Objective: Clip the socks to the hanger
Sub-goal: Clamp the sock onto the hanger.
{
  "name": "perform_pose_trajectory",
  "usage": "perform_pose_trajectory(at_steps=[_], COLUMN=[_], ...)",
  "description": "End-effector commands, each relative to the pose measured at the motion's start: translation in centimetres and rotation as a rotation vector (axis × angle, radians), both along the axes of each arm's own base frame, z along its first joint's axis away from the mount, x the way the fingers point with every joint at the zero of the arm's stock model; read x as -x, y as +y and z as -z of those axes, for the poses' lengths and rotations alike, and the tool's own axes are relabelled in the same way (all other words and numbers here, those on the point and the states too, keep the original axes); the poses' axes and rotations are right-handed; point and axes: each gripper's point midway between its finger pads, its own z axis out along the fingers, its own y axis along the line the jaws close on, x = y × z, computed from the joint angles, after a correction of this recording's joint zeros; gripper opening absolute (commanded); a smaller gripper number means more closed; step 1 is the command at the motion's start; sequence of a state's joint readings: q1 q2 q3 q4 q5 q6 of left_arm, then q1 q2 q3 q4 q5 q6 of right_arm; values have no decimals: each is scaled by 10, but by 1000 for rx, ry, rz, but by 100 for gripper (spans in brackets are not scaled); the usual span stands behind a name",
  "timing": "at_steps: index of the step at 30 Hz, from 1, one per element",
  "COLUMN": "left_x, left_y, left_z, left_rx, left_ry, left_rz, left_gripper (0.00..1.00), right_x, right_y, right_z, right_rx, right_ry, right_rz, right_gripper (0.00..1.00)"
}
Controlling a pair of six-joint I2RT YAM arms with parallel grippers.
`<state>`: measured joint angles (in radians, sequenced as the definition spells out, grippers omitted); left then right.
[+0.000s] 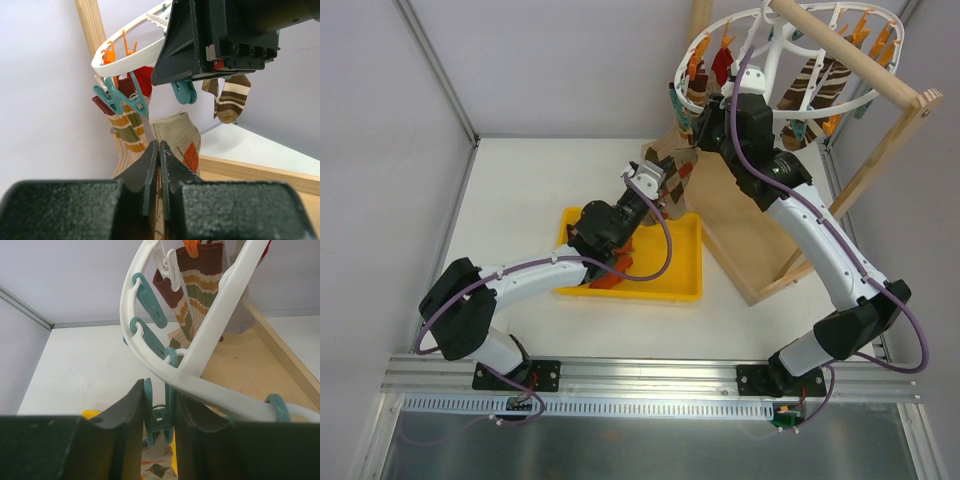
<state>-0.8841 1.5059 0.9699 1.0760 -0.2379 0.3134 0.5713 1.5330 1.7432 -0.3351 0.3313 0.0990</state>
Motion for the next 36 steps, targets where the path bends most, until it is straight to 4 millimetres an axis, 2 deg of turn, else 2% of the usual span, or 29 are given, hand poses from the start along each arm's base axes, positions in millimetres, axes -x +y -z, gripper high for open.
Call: perform_pose_trajectory(at_steps=[1, 9, 17, 27, 36], left_x=[11, 13, 15, -4, 1], left_y=[18, 17, 8, 7, -5], left_z=[-39, -41, -40, -40, -43], left_rx=[103, 113, 96, 62, 38], left_ry=[-67, -76, -84, -120, -187], left_rz=[-12, 11, 45, -181, -251], left_gripper=[0, 0, 0, 0, 0], right_x=[-3, -4, -7, -8, -9], right_y=[-1, 1, 1, -3, -7], right_z=[-15, -13, -15, -11, -10], right_rx=[3, 1, -10, -4, -1], right_ry=[-37, -28, -21, -1, 15], right_rz=[-6, -11, 5, 34, 55], right_gripper=[1, 1, 1, 1, 1])
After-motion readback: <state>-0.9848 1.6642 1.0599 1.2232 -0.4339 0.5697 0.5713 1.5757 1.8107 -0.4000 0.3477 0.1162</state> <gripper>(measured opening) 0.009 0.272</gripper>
